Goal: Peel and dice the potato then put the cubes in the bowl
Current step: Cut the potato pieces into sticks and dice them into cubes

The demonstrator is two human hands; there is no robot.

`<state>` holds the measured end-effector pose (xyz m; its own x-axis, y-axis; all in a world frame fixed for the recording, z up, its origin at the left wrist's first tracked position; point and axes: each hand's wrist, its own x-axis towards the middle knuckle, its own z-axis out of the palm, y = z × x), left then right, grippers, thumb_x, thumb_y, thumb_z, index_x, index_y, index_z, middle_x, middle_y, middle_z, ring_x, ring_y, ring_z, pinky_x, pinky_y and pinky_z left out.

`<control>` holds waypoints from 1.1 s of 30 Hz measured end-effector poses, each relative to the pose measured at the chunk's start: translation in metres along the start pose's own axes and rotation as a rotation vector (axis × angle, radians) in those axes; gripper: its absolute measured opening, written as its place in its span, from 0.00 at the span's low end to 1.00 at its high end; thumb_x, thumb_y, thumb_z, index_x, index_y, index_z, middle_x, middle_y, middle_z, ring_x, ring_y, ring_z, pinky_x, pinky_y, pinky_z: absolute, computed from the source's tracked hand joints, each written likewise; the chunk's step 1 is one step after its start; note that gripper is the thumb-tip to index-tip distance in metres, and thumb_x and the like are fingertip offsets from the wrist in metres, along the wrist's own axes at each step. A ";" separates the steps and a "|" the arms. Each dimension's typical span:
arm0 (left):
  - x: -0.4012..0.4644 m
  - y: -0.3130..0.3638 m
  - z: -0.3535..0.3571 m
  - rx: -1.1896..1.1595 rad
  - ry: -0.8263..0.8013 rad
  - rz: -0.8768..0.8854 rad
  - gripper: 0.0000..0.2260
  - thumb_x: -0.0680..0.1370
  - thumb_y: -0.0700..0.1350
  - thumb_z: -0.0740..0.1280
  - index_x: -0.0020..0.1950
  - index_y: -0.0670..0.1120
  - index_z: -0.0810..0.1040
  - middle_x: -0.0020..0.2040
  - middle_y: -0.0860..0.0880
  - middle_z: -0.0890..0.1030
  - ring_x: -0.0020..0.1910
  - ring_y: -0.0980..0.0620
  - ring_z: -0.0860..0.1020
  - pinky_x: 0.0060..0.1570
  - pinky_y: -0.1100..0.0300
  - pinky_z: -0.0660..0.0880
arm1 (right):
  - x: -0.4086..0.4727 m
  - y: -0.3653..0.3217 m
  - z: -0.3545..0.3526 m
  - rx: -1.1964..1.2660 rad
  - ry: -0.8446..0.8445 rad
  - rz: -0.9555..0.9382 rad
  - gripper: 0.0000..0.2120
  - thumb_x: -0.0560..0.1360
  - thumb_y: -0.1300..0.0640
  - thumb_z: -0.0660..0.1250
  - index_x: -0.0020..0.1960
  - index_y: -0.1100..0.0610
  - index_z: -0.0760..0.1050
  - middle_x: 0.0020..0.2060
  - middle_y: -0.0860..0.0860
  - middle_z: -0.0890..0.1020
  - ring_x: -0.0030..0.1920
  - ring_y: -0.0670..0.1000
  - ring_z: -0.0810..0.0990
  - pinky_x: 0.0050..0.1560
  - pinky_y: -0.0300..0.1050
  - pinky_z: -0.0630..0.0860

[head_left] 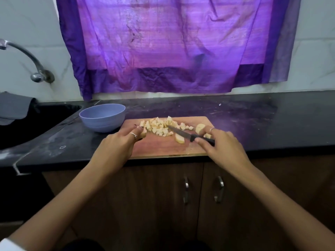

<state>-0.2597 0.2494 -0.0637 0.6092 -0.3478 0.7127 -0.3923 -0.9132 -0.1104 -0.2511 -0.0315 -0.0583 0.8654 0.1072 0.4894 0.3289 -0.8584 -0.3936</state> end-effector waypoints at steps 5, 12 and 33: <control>0.003 0.008 0.004 0.019 -0.073 0.059 0.12 0.71 0.42 0.75 0.54 0.46 0.82 0.51 0.46 0.83 0.38 0.42 0.82 0.27 0.57 0.73 | -0.023 -0.011 -0.016 -0.239 -0.068 -0.003 0.16 0.78 0.40 0.60 0.62 0.44 0.72 0.46 0.49 0.78 0.51 0.54 0.79 0.44 0.47 0.74; 0.010 0.002 -0.009 -0.479 -0.027 -0.368 0.06 0.77 0.48 0.69 0.49 0.47 0.82 0.43 0.52 0.84 0.42 0.57 0.81 0.42 0.70 0.75 | -0.007 -0.015 -0.027 -0.315 -0.123 0.092 0.17 0.78 0.41 0.61 0.64 0.43 0.73 0.52 0.53 0.80 0.52 0.56 0.79 0.42 0.46 0.71; 0.018 0.001 -0.003 -0.740 -0.060 -0.857 0.16 0.76 0.44 0.70 0.63 0.50 0.76 0.47 0.44 0.83 0.42 0.48 0.82 0.41 0.58 0.77 | -0.021 -0.027 -0.014 0.086 -0.107 0.152 0.07 0.80 0.47 0.60 0.49 0.51 0.67 0.38 0.53 0.79 0.40 0.55 0.78 0.42 0.49 0.75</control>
<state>-0.2515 0.2429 -0.0487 0.8972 0.3042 0.3202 -0.1291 -0.5126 0.8489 -0.2835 -0.0178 -0.0467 0.9414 0.0366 0.3353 0.2187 -0.8231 -0.5242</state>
